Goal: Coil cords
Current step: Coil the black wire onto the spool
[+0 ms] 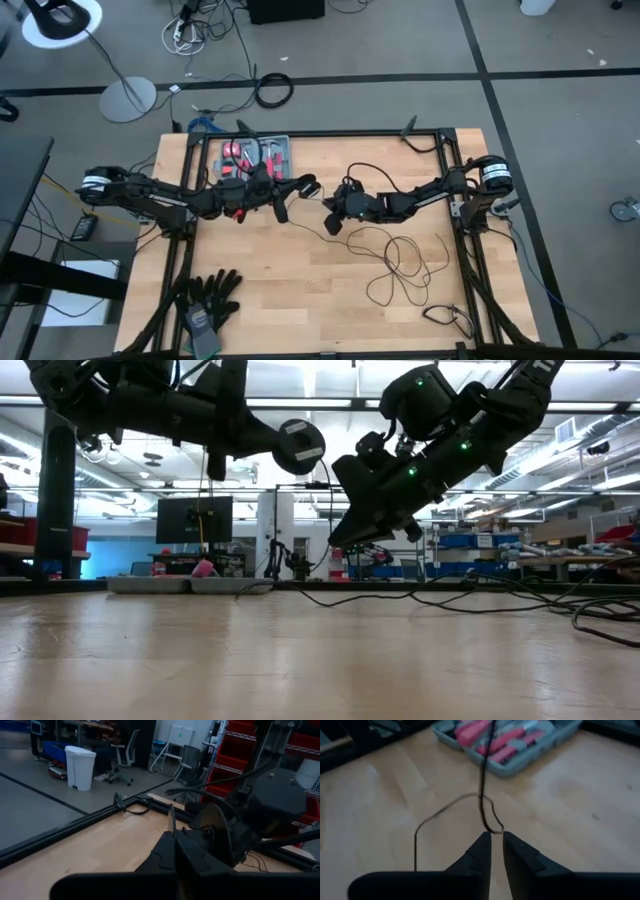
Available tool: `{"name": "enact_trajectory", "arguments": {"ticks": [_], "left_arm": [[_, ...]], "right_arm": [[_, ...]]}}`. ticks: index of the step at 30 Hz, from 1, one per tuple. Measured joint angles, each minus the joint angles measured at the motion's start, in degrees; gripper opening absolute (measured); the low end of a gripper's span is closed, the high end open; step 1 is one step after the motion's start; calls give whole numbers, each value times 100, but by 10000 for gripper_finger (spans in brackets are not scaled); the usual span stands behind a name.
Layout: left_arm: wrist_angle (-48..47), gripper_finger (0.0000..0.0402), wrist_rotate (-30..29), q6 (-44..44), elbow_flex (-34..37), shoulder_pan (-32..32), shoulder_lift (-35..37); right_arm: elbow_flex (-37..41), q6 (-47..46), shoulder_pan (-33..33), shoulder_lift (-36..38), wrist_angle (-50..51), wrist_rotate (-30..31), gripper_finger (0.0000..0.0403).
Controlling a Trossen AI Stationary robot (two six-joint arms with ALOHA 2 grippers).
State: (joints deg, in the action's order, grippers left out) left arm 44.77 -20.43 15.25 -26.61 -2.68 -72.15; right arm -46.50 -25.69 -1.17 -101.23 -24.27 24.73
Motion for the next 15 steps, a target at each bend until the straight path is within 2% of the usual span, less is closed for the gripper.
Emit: {"name": "enact_trajectory", "arguments": {"ticks": [8, 15], "left_arm": [[-107, 0, -9, 13, 0, -2, 1], [-94, 0, -9, 17, 0, 0, 1]], "right_arm": [[-7, 335, 15, 0, -416, -7, 13], [-7, 352, 55, 0, -452, -13, 32]]}}
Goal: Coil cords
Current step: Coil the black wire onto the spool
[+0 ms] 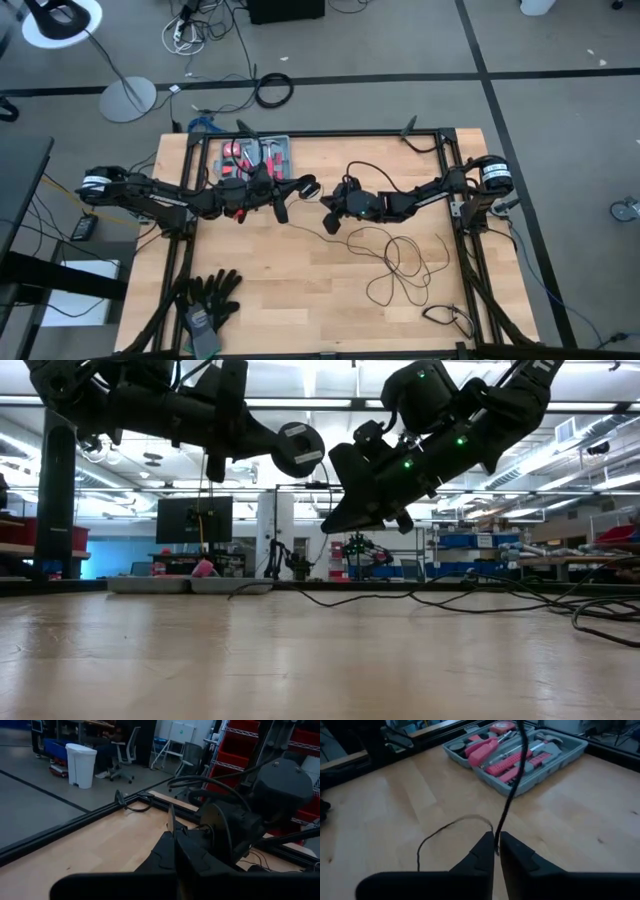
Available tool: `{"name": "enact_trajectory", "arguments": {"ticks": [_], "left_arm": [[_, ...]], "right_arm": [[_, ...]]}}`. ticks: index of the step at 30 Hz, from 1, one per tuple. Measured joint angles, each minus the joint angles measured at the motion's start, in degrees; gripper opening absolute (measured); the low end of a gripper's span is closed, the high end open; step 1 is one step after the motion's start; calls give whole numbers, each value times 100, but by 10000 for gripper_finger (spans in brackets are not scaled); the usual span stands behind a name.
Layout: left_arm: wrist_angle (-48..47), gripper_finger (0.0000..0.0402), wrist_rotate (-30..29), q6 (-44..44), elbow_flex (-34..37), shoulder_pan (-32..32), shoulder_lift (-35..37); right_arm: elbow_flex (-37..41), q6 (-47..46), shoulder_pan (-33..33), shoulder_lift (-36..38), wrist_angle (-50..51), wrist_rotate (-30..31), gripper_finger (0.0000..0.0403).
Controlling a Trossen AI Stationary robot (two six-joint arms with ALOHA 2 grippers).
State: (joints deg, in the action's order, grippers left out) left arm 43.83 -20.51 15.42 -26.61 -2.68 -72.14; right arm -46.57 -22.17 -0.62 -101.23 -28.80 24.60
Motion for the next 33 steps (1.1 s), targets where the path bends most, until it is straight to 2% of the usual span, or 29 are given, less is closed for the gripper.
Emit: {"name": "enact_trajectory", "arguments": {"ticks": [9, 14, 21, 28, 33], "left_arm": [[0, 0, 0, 1, 0, -2, 0], [3, 0, -108, -8, 0, -2, 0], [51, 0, -452, 3, 2, -2, -2], [-112, 0, -727, 157, 5, 9, -6], [-932, 0, -1141, 483, 11, 15, -11]], "right_arm": [[0, -135, 100, 0, 26, -10, 64], [0, -214, 103, 0, 122, -17, 12], [-36, -614, 16, -24, 118, -69, 3], [-1115, -469, -36, -954, 342, -1106, 1], [-1768, 116, -221, -1339, 703, -1085, 1]]}}
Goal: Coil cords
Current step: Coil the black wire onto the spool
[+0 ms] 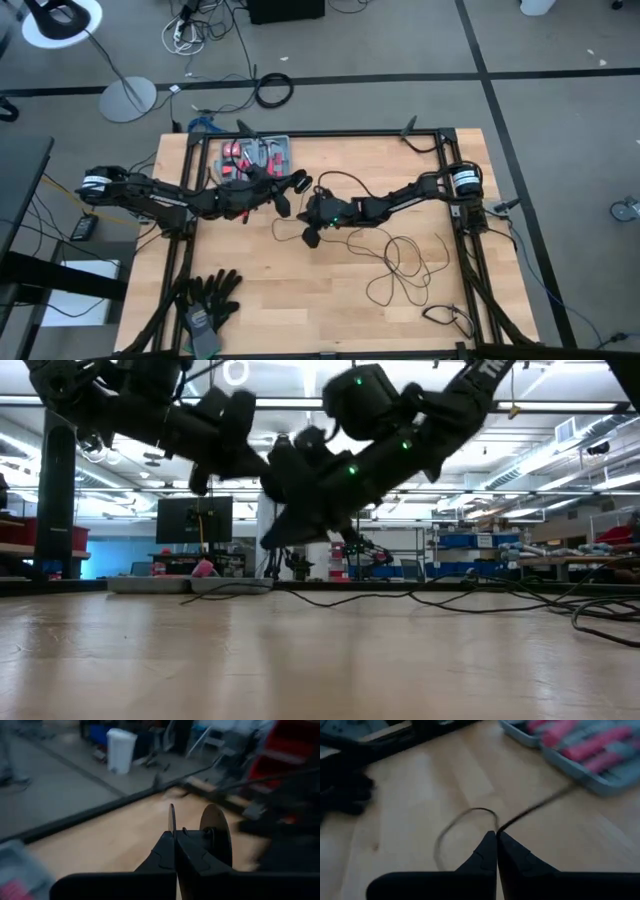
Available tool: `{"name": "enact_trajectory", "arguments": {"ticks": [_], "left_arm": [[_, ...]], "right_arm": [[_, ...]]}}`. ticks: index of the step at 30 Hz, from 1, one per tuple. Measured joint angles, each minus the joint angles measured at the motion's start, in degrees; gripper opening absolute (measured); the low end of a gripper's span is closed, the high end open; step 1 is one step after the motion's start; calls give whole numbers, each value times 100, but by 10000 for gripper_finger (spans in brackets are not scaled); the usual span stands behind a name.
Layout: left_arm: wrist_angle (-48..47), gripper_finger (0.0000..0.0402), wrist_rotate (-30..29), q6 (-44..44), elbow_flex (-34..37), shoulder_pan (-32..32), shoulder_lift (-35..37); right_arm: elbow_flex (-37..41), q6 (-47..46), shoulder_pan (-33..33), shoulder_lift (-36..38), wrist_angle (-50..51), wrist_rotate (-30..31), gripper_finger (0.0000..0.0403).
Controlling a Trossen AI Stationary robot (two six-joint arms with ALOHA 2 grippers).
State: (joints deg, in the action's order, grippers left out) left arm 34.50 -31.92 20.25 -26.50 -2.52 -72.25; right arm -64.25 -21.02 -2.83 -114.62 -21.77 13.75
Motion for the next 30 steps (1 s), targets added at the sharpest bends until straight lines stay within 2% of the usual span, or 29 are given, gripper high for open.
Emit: {"name": "enact_trajectory", "arguments": {"ticks": [4, 6, 12, 17, 21, 25, 30], "left_arm": [[-548, 0, -48, 166, -6, -2, 0], [-696, 0, -3, 243, -7, 0, 0], [-1117, 0, 457, 303, -9, 0, 0], [-1474, 0, 736, 415, -9, 0, 0], [-1511, 0, 948, 413, -9, 0, 0], [-1515, 0, 1223, 392, -9, 0, 0], [-1524, 0, 1515, 263, -9, 0, 0]], "right_arm": [[-265, 433, -53, -17, 17, -17, 1], [-409, 549, 8, -17, 231, -220, 1], [-741, 676, 345, -14, 928, -1427, 0], [-922, 780, 601, -14, 882, -2596, 0], [-991, 899, 759, -14, 733, -3275, 0], [-995, 907, 884, -12, 613, -3665, 0], [-995, 907, 964, -12, 545, -3809, 0]]}}
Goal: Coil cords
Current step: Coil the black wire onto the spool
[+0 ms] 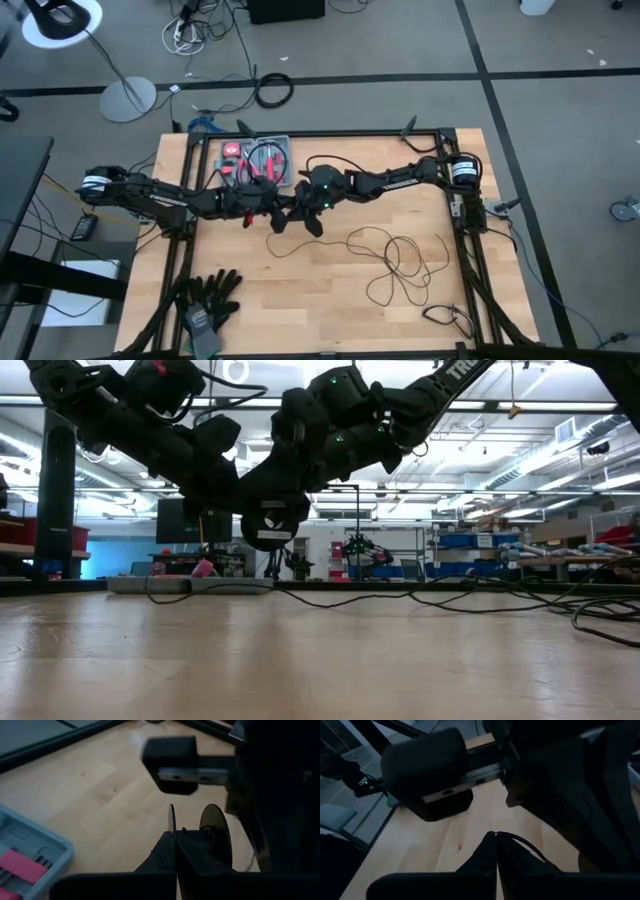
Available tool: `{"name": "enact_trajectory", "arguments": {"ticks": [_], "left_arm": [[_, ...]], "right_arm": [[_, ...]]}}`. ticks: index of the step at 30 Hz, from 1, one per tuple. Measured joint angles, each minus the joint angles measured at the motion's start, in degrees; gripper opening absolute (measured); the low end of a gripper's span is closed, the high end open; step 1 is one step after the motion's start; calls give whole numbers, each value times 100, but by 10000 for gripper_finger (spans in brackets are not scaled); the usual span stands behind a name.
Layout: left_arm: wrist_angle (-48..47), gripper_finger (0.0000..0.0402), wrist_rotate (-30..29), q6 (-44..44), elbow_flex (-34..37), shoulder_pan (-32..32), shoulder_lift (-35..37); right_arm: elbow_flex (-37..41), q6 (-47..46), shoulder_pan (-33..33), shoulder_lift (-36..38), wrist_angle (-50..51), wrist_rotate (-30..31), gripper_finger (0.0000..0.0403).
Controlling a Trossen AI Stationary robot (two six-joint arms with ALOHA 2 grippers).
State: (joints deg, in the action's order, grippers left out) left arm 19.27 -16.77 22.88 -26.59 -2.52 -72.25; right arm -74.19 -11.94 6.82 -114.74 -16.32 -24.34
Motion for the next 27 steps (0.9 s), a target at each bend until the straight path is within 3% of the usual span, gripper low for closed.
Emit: {"name": "enact_trajectory", "arguments": {"ticks": [12, 20, 27], "left_arm": [[-725, 0, 159, -33, 0, 0, 0], [-866, 0, 171, -174, 0, 0, 0], [-775, 0, 181, -187, -2, -11, 2]], "right_arm": [[-1, -353, 207, 3, 221, -290, 0], [0, -312, 344, 176, 1614, -275, 0], [-2, -131, 379, 598, 2575, 721, 5]]}}
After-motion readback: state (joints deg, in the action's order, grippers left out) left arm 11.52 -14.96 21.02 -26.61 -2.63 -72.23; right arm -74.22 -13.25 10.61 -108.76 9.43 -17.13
